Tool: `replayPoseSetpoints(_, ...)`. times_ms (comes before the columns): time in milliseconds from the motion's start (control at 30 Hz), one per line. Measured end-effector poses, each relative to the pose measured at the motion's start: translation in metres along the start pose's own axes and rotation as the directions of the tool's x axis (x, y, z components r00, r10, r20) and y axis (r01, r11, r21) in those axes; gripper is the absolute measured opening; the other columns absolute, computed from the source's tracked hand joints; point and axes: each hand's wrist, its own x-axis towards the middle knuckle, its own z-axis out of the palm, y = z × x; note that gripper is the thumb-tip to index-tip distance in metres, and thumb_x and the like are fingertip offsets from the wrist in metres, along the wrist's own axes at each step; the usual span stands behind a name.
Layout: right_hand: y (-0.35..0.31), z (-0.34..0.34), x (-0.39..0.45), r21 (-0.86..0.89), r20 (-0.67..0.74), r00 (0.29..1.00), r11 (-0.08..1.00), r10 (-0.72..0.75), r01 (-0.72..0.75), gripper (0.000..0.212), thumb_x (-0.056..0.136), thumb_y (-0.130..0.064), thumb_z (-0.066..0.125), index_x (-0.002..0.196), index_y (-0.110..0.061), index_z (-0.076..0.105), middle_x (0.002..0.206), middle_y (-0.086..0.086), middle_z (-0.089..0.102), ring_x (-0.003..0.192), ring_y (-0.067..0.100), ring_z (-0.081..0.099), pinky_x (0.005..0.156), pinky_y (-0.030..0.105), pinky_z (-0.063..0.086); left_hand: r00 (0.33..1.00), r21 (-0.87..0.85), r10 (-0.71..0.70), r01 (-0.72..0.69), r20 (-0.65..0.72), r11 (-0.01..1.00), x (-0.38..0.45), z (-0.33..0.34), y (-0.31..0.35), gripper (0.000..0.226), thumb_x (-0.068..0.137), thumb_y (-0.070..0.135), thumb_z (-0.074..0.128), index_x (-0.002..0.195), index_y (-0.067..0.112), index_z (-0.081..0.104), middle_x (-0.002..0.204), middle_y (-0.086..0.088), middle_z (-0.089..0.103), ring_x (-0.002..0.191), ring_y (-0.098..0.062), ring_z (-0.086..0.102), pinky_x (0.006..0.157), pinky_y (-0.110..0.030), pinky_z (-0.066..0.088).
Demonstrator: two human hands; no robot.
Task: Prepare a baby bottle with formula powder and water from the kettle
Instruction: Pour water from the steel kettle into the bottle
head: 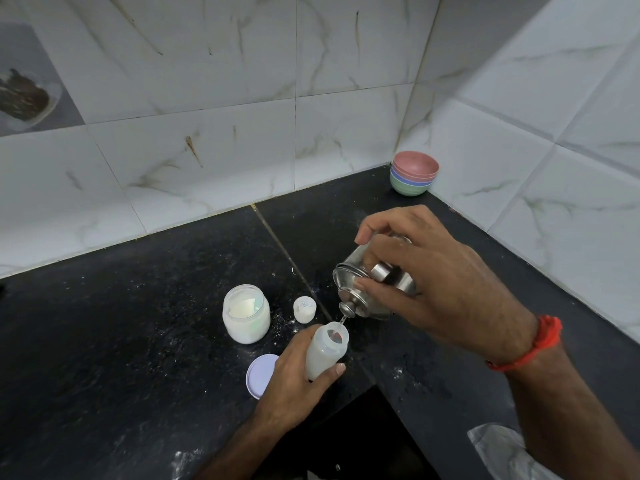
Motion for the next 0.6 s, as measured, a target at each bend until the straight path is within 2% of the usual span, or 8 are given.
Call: replayPoseSetpoints(600,0.0021,0.0042,-0.0001,-0.01,0.008,1.0,1.0,0.006,-0.006,0.028,0.092,-0.049,0.053,0.095,-0.024,0.065,0.126,-0.009,0.059,0.115,0.019,0.054,0.075,0.029,0.05,1.0,0.005,0.005,-0.005,-0.012,1.0,0.0027,-0.0004,0.0018,0.057,0.086,0.046,0.079,0.136,0.038,0.053,0.132,0.02,0.064,0.124,-0.007,0.061,0.102,-0.032,0.052)
